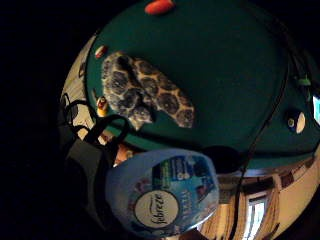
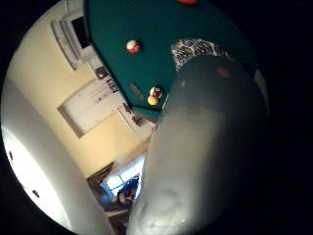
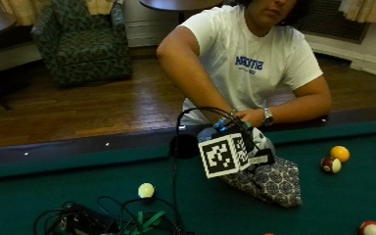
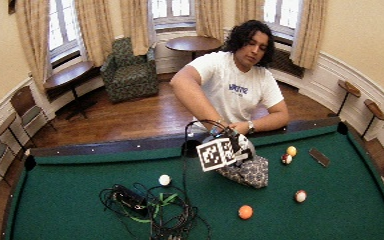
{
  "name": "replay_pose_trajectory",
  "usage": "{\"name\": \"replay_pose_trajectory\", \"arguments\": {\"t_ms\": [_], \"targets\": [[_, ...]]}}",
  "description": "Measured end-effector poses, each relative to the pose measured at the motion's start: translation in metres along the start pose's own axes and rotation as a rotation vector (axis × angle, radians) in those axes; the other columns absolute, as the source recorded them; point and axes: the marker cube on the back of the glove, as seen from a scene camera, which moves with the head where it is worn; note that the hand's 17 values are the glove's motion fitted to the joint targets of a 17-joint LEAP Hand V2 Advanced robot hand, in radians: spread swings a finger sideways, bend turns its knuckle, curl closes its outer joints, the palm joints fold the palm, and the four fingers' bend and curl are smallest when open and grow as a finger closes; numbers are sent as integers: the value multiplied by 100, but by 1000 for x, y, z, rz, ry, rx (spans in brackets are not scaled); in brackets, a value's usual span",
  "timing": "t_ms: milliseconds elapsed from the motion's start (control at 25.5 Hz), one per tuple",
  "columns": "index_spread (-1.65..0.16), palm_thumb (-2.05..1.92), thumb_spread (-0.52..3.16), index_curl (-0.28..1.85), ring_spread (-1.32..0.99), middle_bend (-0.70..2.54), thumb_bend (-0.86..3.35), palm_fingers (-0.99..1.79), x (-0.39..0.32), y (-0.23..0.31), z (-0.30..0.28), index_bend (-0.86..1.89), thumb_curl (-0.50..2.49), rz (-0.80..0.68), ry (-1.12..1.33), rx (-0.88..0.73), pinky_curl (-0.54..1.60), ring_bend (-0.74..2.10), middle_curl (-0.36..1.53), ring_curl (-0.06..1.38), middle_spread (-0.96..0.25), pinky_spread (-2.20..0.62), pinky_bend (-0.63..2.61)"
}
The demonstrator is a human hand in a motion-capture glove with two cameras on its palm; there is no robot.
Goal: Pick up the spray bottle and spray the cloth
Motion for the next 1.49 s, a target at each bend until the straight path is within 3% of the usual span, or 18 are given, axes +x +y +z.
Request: {"name": "replay_pose_trajectory", "arguments": {"t_ms": [432,902,1216,1491], "targets": [[-25,94,22,59,-22,67,-3,139,56,-18,58,42,80,237,160,-191,44,79,57,50,-21,-30,48],[-25,94,22,60,-22,67,-3,139,68,-23,74,42,81,293,266,-236,44,79,57,50,-20,-30,48],[-25,94,22,60,-22,67,-3,139,48,-16,65,42,81,240,239,-227,44,79,57,50,-20,-30,48],[-25,94,22,61,-22,67,-3,138,-44,3,27,42,82,-25,125,-117,44,79,57,50,-20,-29,47]]}}
